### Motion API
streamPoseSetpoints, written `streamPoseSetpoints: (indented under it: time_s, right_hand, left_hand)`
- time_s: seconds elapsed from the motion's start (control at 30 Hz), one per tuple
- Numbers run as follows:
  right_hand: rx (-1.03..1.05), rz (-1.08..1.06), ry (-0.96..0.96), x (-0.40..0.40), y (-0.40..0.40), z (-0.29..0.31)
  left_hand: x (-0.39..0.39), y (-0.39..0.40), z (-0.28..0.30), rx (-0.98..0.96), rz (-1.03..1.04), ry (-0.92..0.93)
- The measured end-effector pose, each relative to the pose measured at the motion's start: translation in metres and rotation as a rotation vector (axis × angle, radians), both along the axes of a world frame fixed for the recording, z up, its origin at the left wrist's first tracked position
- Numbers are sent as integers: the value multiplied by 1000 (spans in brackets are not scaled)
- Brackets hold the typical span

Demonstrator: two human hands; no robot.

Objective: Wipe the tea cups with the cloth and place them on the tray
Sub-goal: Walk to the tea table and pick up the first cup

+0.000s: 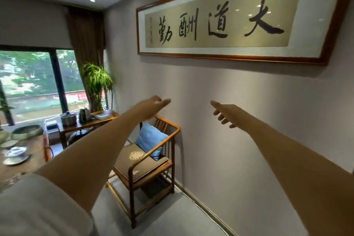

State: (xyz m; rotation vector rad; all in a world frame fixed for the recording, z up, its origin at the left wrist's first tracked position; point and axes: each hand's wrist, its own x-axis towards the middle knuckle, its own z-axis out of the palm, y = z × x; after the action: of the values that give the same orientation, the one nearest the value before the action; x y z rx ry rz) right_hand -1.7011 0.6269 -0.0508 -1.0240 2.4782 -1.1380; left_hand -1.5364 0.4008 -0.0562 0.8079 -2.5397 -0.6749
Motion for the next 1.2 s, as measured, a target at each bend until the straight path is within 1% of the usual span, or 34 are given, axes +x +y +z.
streamPoseSetpoints:
  time_s: [0.1,0.23,0.4,0.53,0.63,0.73,0.83,0.93,1.07,1.2]
  right_hand:
    - [14,101,-29,-29,-78,-16]
    - [25,236,-11,-58,-184,-27]
    - [29,452,37,-84,-312,-10]
    - [-15,596,56,-87,-414,10]
    - [-11,706,29,-68,-488,7]
    - [27,839,13,-37,-558,-13]
    - [79,907,10,-1,-620,-32]
    - [68,966,-48,37,-680,-41]
    - [63,1038,-42,81,-764,-43]
    - [37,1056,-73,127,-847,-27]
  left_hand:
    - [-2,-51,-13,21,75,-34]
    - [-7,-123,-18,-43,189,-84]
    - [-7,-208,1,-15,387,-12]
    - [10,-273,17,10,563,29]
    - [35,-313,8,63,684,36]
    - [69,-352,-8,87,819,37]
    - [106,-395,-20,96,920,7]
    - [142,-446,-28,110,984,71]
    - [190,-515,-25,124,1037,162]
    - [241,-577,-9,62,1128,12]
